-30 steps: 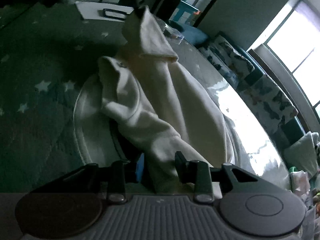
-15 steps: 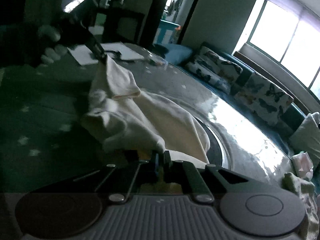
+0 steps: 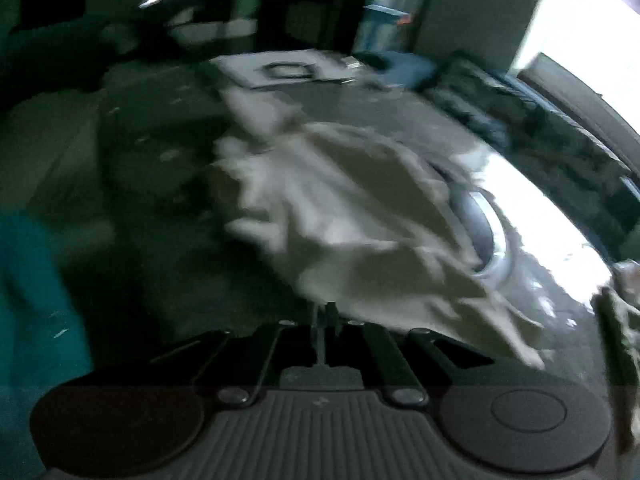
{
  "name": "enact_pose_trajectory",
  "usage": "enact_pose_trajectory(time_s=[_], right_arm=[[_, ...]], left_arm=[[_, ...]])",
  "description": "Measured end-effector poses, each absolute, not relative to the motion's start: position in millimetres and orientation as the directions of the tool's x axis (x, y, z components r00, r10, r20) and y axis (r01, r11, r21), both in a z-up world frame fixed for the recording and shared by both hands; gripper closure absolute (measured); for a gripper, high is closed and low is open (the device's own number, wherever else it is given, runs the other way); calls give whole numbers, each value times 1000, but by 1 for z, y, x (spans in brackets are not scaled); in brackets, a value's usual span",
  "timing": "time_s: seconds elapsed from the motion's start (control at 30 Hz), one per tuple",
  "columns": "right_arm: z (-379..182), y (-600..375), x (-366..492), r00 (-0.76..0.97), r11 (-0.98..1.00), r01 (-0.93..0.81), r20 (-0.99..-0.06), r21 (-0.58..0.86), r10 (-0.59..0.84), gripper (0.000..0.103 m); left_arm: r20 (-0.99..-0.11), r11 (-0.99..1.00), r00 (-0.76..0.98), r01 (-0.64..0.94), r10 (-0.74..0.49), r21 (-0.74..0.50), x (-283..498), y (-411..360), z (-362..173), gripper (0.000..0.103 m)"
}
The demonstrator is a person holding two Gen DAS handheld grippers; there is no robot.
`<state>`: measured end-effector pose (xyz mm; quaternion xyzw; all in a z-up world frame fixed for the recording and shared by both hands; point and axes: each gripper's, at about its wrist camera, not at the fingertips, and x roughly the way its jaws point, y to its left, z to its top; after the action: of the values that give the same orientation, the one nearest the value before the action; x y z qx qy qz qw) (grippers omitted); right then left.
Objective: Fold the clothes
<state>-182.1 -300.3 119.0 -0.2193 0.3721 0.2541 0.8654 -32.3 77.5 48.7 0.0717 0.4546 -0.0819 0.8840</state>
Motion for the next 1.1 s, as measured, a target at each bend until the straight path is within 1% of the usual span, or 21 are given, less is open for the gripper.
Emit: enact_pose_trajectory(time_s=[0.07,0.13,0.27,0.3,0.33,0.37,0.4,0.43,0.5,0.6,0.63,0.67,0.7,0.73,0.8,0.83,0.93,0.97,1.03,1.1], right_arm=[[118,-312,-165,627,826,-538,-735,-169,258,90],[117,-322,-148,646,857,-492,-722,-149,245,85],[108,-332,-107,658,896,-432,-715,-102,236,82],[105,-332,-97,657,902,-422,-717,-95,231,82],[101,-331,-87,656,907,-412,-720,-90,227,81],[97,-330,-77,658,912,-401,-720,-86,221,76],[95,-329,-70,657,915,-395,-721,-83,219,73],[91,-329,-61,656,918,-389,-723,-78,217,69],[82,-330,-46,652,927,-370,-727,-59,214,69],[73,-332,-30,644,939,-344,-735,-30,212,69],[70,-331,-25,643,943,-332,-738,-29,204,68],[67,-331,-23,643,944,-328,-739,-28,201,68],[65,-331,-21,641,946,-324,-741,-25,200,68],[63,-331,-19,640,947,-321,-742,-22,200,68],[59,-329,-16,637,948,-318,-744,-18,200,68],[59,-329,-16,636,948,-319,-745,-19,200,68],[58,-325,-20,632,942,-335,-747,-23,206,68],[58,-322,-21,629,940,-340,-749,-25,208,67],[57,-320,-24,631,941,-339,-748,-28,205,66],[57,-320,-27,634,943,-332,-746,-23,205,65]], left_arm=[[-814,979,575,200,-81,44,-36,86,49,62],[-814,979,570,206,-108,15,-37,94,53,46],[-808,976,573,220,-136,-9,-37,103,58,41],[-807,976,574,218,-139,-13,-36,104,60,37],[-803,977,578,212,-141,-19,-35,107,61,34],[-797,978,585,207,-150,-31,-35,110,64,33],[-790,978,592,203,-158,-43,-34,113,67,28],[-785,978,596,198,-172,-63,-34,116,69,21],[-772,976,600,172,-211,-133,-32,127,73,17],[-763,965,599,71,-242,-251,-25,149,73,18],[-764,962,600,35,-238,-272,-23,155,72,19],[-767,964,604,6,-217,-267,-22,159,72,19],[-768,971,615,-14,-178,-237,-22,160,72,19],[-757,983,637,3,-145,-186,-26,155,74,20],[-712,994,695,92,-103,-54,-40,137,80,20],[-690,991,717,136,-101,-4,-47,127,83,24],[-646,953,739,296,-191,57,-67,92,88,33],[-640,936,735,346,-226,66,-72,80,88,34],[-635,895,716,438,-290,85,-80,53,82,35],[-641,859,695,501,-325,107,-83,30,74,34]])
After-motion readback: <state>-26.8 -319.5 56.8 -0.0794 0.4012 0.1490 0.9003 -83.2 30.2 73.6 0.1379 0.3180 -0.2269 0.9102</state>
